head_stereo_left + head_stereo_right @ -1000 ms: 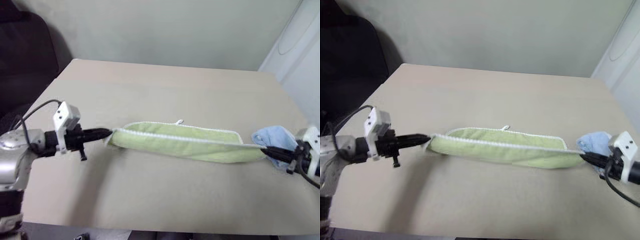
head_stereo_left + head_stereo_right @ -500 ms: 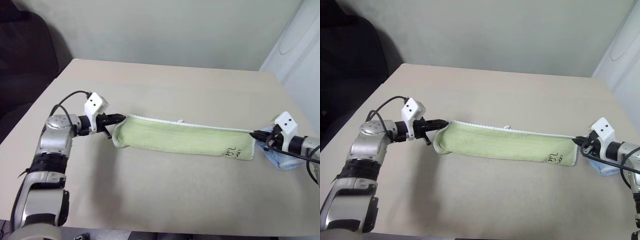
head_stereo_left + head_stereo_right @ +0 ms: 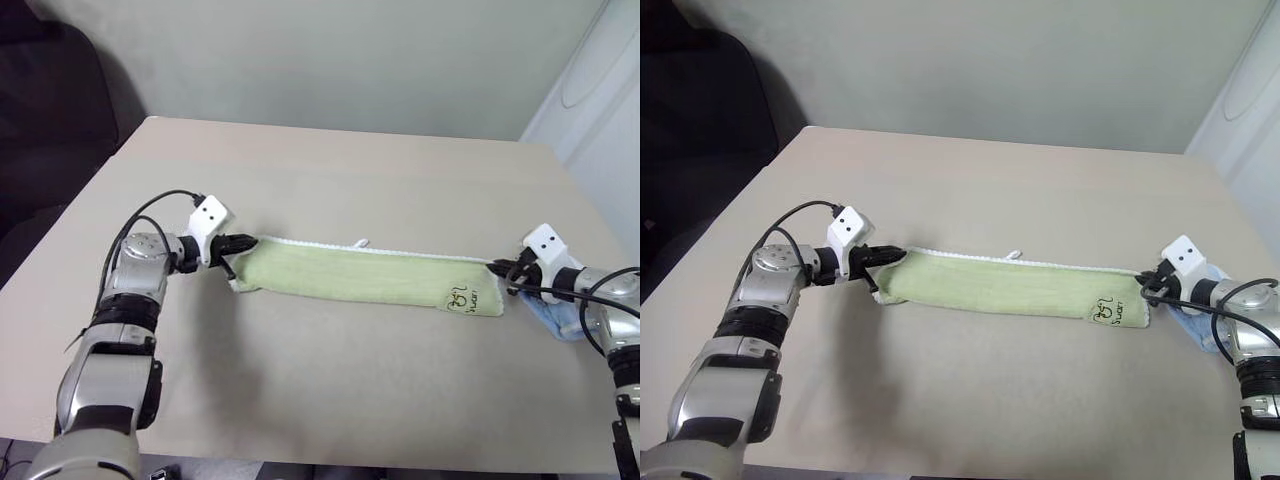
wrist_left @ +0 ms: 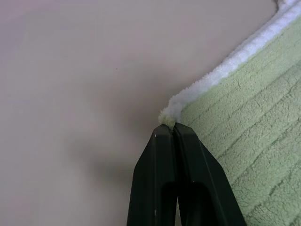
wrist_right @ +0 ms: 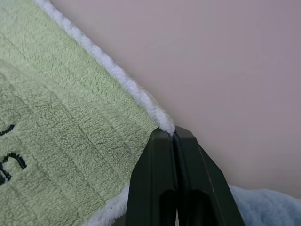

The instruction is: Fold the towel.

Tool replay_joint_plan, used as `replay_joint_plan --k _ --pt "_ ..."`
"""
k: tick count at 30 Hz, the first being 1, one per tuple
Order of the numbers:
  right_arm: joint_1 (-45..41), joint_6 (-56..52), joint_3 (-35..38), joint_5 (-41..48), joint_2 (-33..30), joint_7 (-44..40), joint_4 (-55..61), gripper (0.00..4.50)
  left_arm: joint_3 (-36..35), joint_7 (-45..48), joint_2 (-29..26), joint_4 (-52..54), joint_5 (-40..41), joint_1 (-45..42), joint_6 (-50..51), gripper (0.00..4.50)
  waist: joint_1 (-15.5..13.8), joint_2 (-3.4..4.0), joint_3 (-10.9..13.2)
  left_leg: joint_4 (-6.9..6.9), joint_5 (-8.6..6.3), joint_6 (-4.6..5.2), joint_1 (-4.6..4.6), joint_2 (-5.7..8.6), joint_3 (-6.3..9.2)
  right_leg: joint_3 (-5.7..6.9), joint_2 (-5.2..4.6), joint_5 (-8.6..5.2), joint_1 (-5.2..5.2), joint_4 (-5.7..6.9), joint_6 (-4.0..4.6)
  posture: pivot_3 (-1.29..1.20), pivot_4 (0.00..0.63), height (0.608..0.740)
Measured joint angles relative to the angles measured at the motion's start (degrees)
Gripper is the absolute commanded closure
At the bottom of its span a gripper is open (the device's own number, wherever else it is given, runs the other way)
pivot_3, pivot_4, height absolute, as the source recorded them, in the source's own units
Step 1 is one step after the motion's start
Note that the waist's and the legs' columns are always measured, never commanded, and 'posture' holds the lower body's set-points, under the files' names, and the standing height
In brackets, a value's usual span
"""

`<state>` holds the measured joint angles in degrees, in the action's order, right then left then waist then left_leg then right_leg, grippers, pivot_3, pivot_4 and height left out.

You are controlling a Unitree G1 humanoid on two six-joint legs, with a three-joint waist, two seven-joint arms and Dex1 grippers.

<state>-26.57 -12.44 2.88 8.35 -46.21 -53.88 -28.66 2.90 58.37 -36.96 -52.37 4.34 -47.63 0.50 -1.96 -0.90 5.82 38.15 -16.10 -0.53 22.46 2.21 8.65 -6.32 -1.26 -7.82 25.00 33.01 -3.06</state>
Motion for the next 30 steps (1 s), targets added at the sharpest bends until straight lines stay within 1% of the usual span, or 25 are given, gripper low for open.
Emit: replay_joint_plan --k 2,5,9,13,14,18,20,22,23,25,28,30 --pt "0.0 0.14 -0.21 -0.37 0.12 -0.05 -0.32 3.83 0.07 -0.01 0.16 -0.72 -0.19 -0.09 -0.12 3.79 0.01 0.02 0.01 0.0 0.0 0.0 0.0 0.0 0.0 0.0 0.0 0.02 0.0 0.0 -0.01 0.0 0.15 0.74" --pt "0.0 0.14 -0.2 -0.65 0.12 -0.13 -0.44 2.89 0.05 0.75 0.15 -1.14 -0.42 -0.13 -0.06 2.78 0.01 0.03 0.02 0.0 0.0 0.0 0.0 0.0 0.0 0.0 0.0 0.02 0.0 0.0 0.0 0.0 0.15 0.74" --pt "0.1 0.01 0.2 -0.45 0.09 -0.32 -0.28 1.51 -0.22 2.85 0.12 -1.06 0.28 -0.06 0.65 1.41 0.0 0.03 0.02 0.0 -0.01 -0.01 0.01 0.0 0.0 0.0 0.0 0.02 0.0 -0.02 0.0 0.0 0.15 0.74" --pt "1.68 -0.61 1.85 0.94 -0.51 -0.32 2.07 0.17 -1.64 3.0 -0.61 -0.27 0.72 0.91 1.38 0.06 0.02 0.06 0.04 -0.02 -0.02 -0.03 0.01 0.0 -0.01 0.0 0.01 0.02 0.0 -0.04 0.0 0.0 0.15 0.74" --pt "2.15 -0.61 2.53 1.13 -0.52 -0.23 2.68 0.08 -2.06 2.63 -0.83 -0.05 0.72 1.27 1.47 0.03 0.02 0.06 0.04 -0.02 -0.02 -0.03 0.01 0.0 0.0 0.0 0.01 0.02 0.0 -0.04 0.0 0.0 0.15 0.74" --pt "5.1 -1.26 6.14 1.75 -0.89 2.79 7.05 0.08 -4.29 1.44 -1.96 2.36 1.64 3.53 3.1 0.03 0.02 0.1 0.06 -0.02 -0.01 -0.03 0.01 0.01 -0.02 -0.01 0.0 0.01 0.0 -0.05 0.01 0.0 0.15 0.74" --pt "8.78 -3.6 9.6 4.01 -1.22 3.41 13.02 0.08 -6.76 1.33 -2.47 5.81 4.18 5.74 5.68 0.03 -0.05 0.11 0.07 -0.05 -0.03 -0.05 0.06 -0.01 -0.02 0.04 0.01 -0.02 0.01 -0.07 0.05 0.0 0.15 0.74" --pt "13.47 -8.26 14.37 7.86 -1.47 3.59 21.33 0.08 -10.86 1.17 -3.56 10.0 8.03 8.22 9.91 0.03 -0.01 0.07 0.07 -0.06 -0.09 -0.19 0.06 -0.03 -0.03 0.08 0.08 -0.1 0.0 -0.07 0.17 0.0 0.15 0.74" --pt "14.51 -9.76 15.56 8.91 -1.56 3.71 23.34 0.08 -11.84 1.0 -3.86 11.02 8.92 8.59 11.07 0.03 0.02 0.06 0.08 -0.05 -0.1 -0.24 0.06 -0.01 -0.03 0.07 0.09 -0.1 -0.03 -0.06 0.18 0.0 0.15 0.74" --pt "18.79 -16.45 20.01 14.22 -1.09 4.53 31.56 0.08 -15.32 -0.6 -4.15 14.94 12.21 10.11 14.56 0.03 -0.01 0.06 0.09 -0.06 -0.15 -0.4 0.06 0.01 -0.1 0.05 0.08 -0.14 -0.05 -0.06 0.22 0.0 0.15 0.74" --pt "23.55 -27.56 26.2 23.26 1.68 7.66 42.32 0.08 -19.85 -3.33 -4.99 19.26 15.38 12.81 18.21 0.03 0.11 0.01 0.1 -0.03 -0.15 -0.4 -0.02 0.04 -0.17 0.04 0.15 -0.26 -0.13 -0.05 0.35 0.0 0.15 0.74" --pt "24.97 -35.47 29.85 30.31 4.71 11.87 47.58 0.08 -20.95 -3.96 -5.05 23.19 17.0 15.39 20.33 0.03 0.15 -0.01 0.12 0.0 -0.16 -0.38 -0.06 0.07 -0.2 -0.02 0.14 -0.33 -0.15 -0.02 0.35 0.0 0.15 0.74"
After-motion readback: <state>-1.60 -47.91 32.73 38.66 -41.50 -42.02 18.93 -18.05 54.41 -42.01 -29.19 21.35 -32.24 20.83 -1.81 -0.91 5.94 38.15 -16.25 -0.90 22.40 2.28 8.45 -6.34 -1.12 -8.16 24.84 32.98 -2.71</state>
